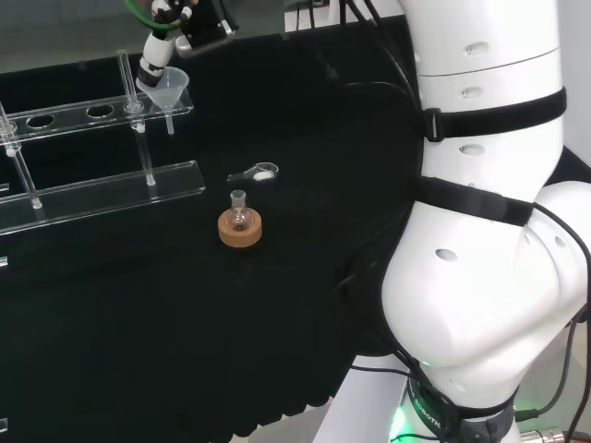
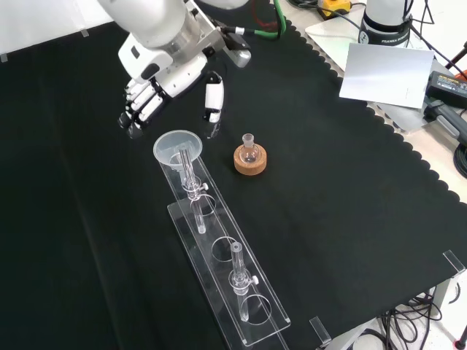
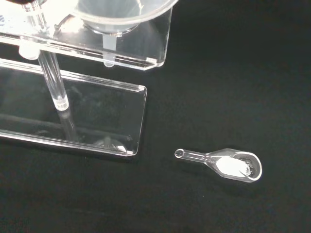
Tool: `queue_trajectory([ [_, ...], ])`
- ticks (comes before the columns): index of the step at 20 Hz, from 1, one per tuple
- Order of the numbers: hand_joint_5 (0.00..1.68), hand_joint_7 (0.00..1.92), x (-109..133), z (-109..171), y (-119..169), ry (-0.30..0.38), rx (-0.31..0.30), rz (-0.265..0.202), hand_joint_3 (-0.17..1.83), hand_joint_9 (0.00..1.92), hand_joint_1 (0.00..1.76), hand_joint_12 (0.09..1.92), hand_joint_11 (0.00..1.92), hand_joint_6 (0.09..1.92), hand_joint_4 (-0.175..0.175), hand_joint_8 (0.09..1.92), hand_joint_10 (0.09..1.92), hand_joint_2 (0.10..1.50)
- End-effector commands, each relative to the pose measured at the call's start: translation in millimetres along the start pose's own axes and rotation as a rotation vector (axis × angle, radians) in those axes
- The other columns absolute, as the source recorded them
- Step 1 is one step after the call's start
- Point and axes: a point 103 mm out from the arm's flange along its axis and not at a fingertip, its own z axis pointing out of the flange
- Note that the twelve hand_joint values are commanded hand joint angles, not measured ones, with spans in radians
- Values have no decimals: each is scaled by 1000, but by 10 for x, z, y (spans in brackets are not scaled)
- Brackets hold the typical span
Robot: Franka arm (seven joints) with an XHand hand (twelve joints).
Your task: Pick up the funnel from the transparent funnel stand.
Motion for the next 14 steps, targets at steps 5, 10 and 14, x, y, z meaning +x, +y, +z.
queue_trajectory([
  [5,31,0,105,143,144,-21,10,-8,146,3,626,1560,180,87,26,209,929,759],
  [10,38,0,105,161,188,-10,12,-11,147,21,635,1549,201,87,23,263,942,758],
  [14,45,0,123,196,251,-12,32,-14,148,44,639,1545,210,87,21,302,944,757],
])
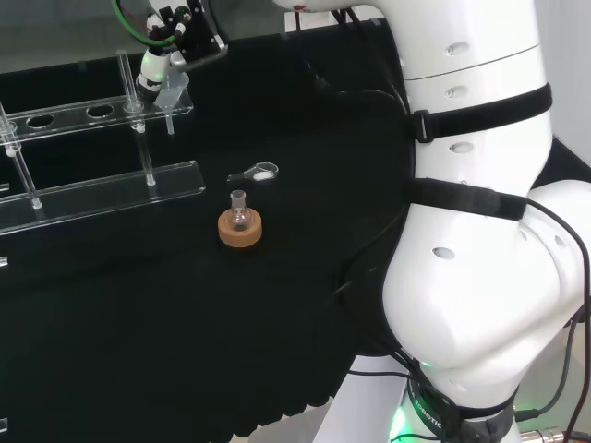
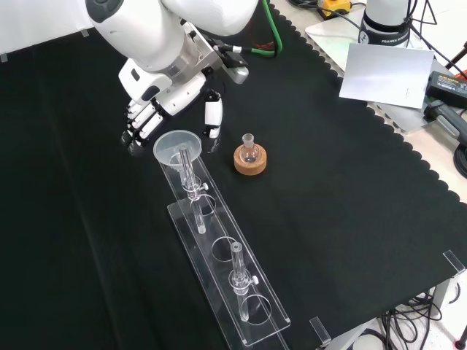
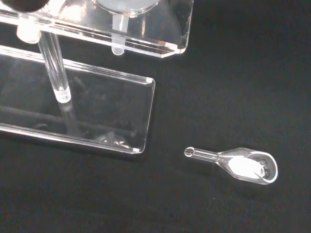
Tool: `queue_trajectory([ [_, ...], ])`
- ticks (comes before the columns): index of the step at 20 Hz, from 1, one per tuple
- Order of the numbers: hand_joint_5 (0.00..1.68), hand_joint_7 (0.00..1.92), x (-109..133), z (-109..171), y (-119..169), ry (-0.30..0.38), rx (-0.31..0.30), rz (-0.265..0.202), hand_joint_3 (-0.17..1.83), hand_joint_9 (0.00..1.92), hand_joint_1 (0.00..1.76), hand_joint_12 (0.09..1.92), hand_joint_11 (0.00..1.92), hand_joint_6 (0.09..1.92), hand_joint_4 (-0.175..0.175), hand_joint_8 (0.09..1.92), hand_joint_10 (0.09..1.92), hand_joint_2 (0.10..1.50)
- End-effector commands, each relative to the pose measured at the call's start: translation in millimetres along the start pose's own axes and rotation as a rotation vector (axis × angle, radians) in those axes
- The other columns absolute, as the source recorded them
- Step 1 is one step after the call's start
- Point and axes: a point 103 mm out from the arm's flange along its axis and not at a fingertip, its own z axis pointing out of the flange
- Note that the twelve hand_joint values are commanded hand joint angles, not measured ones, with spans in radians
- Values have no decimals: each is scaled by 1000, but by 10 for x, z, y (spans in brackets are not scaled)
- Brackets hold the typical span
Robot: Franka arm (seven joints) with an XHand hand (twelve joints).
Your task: Pick up the funnel from the transparent funnel stand.
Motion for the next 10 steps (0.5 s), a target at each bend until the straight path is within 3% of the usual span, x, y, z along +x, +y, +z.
queue_trajectory([
  [1,46,0,19,52,90,2,21,-5,149,52,639,1544,212,87,21,314,943,757],
  [10,60,0,59,135,146,0,28,-12,153,108,636,1535,231,87,17,407,928,756],
])
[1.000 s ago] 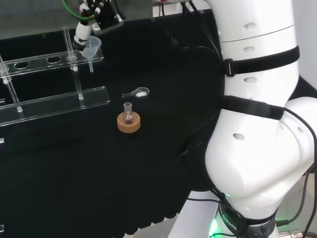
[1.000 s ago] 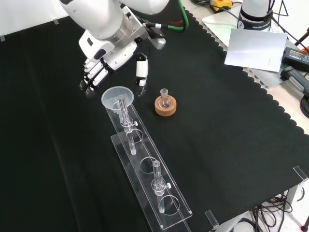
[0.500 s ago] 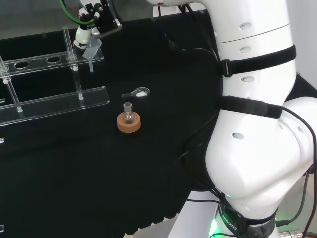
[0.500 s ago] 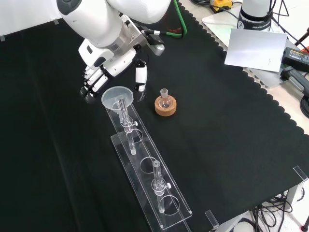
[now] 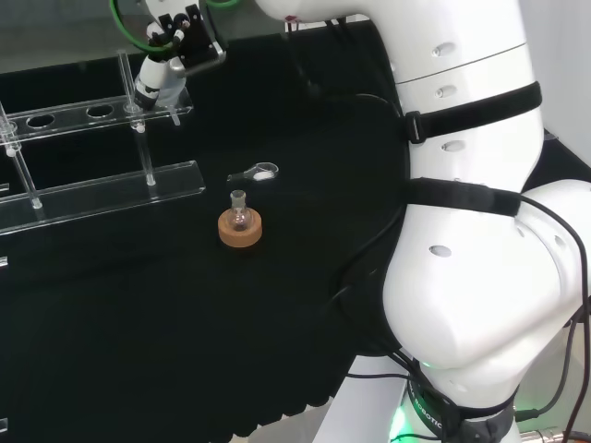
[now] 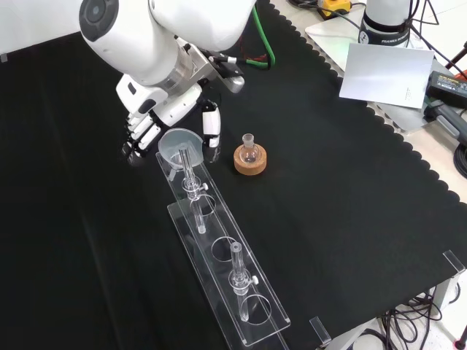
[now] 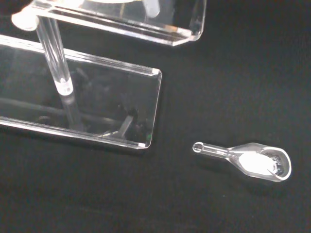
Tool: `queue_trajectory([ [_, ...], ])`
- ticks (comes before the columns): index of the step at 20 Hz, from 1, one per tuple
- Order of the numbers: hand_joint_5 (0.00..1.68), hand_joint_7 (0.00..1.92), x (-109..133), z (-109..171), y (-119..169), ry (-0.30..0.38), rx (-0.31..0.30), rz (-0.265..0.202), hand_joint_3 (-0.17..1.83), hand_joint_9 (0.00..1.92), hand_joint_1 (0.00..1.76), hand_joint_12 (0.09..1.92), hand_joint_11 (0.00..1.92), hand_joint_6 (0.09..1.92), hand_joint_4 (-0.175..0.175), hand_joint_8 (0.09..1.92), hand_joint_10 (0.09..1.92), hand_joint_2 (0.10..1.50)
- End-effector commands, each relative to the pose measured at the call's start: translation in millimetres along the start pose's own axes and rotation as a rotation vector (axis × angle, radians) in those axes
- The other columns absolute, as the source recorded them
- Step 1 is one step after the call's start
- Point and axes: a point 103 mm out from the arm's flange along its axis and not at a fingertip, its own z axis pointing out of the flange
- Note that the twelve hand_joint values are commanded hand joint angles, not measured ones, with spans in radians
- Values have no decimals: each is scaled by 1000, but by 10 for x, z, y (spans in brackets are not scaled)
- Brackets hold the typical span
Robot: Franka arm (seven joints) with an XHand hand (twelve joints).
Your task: Pick up the funnel from the transparent funnel stand.
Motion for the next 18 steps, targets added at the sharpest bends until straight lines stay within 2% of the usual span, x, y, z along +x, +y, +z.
queue_trajectory([
  [1,62,0,-2,4,-10,-1,-7,-1,154,113,635,1534,232,87,17,418,926,756],
  [11,81,0,-22,-103,-244,7,-58,-2,158,135,630,1529,250,87,16,474,915,757],
  [18,58,0,44,-14,-289,-15,-69,1,160,71,617,1519,260,87,9,328,913,753],
])
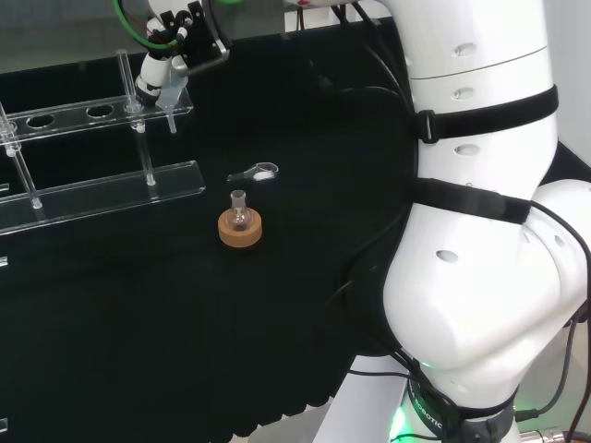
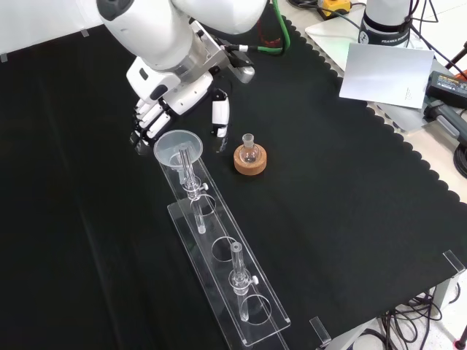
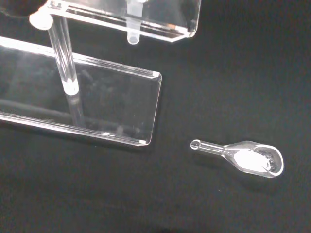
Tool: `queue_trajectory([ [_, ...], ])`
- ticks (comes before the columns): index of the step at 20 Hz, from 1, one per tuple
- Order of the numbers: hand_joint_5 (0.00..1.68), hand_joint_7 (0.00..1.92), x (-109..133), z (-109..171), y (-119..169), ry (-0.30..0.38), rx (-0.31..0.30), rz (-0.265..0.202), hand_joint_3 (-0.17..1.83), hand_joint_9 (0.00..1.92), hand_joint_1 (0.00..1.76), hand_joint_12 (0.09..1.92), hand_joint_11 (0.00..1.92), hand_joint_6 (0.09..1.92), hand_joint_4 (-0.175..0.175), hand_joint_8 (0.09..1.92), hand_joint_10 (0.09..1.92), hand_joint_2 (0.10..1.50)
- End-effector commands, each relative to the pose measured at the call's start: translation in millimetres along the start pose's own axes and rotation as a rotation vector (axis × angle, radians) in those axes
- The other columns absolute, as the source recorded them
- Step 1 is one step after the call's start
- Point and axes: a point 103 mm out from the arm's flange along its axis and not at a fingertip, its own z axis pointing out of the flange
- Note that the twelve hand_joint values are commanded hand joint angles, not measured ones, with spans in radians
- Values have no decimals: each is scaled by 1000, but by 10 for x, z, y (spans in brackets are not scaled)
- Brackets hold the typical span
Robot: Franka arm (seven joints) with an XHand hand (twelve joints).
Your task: Pick up the funnel from the transparent funnel stand.
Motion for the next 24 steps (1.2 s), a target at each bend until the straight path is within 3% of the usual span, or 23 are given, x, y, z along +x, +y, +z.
queue_trajectory([
  [1,54,0,61,29,-19,-15,-23,4,160,66,616,1519,261,87,8,315,915,752],
  [5,39,0,62,48,17,-21,-33,0,159,54,615,1520,263,87,6,277,922,749],
  [10,24,0,80,95,154,-23,16,7,159,45,617,1520,265,87,5,251,928,746],
  [16,26,0,87,208,247,-32,28,7,160,73,611,1522,270,87,5,298,937,747],
  [21,98,1,43,216,244,-41,16,10,167,214,607,1519,283,87,-5,521,880,746],
  [24,192,82,13,191,207,-48,-47,20,186,420,609,1502,314,87,-19,699,769,753],
])
